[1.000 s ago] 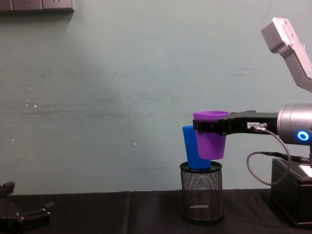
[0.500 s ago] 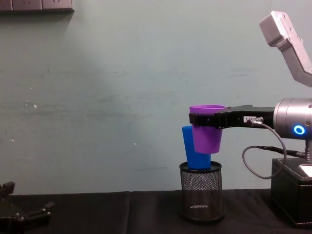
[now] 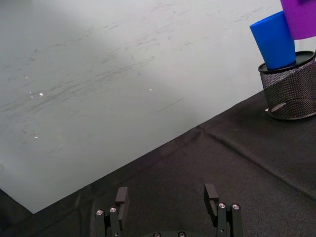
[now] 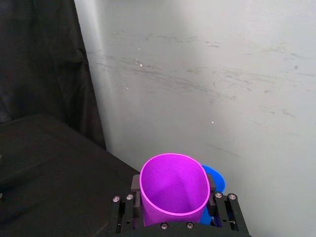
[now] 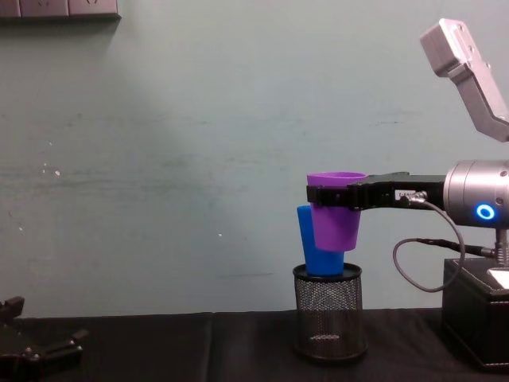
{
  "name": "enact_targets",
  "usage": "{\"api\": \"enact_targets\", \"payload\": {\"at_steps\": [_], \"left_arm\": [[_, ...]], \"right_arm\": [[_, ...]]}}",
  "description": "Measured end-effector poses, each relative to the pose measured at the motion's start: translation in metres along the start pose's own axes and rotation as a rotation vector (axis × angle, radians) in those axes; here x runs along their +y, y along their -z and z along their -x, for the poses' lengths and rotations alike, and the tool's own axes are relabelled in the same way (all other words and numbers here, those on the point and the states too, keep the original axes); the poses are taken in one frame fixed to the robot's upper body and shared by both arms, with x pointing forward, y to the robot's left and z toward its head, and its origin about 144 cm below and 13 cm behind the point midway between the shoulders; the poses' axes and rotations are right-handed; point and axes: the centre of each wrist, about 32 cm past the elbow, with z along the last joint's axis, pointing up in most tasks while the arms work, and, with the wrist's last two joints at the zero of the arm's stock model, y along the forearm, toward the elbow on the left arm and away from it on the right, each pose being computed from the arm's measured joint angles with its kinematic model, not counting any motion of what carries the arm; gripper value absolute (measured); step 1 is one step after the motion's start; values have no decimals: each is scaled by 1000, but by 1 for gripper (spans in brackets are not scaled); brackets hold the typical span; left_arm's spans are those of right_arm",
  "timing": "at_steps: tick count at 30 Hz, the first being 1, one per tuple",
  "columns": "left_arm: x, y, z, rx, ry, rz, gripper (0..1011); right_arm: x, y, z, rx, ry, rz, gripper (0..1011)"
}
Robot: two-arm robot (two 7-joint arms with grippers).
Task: Pick up one cup with a gripper and tap it against the other cup.
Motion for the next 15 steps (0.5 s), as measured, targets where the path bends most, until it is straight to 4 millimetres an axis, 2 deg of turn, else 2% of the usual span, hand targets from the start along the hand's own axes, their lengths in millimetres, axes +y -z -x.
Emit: {"api": "enact_targets", "payload": {"at_steps": [15], "left_arm": [[0, 0, 0, 0, 0, 0, 1000]], "right_arm": [[0, 0, 0, 1, 1, 1, 731]]}}
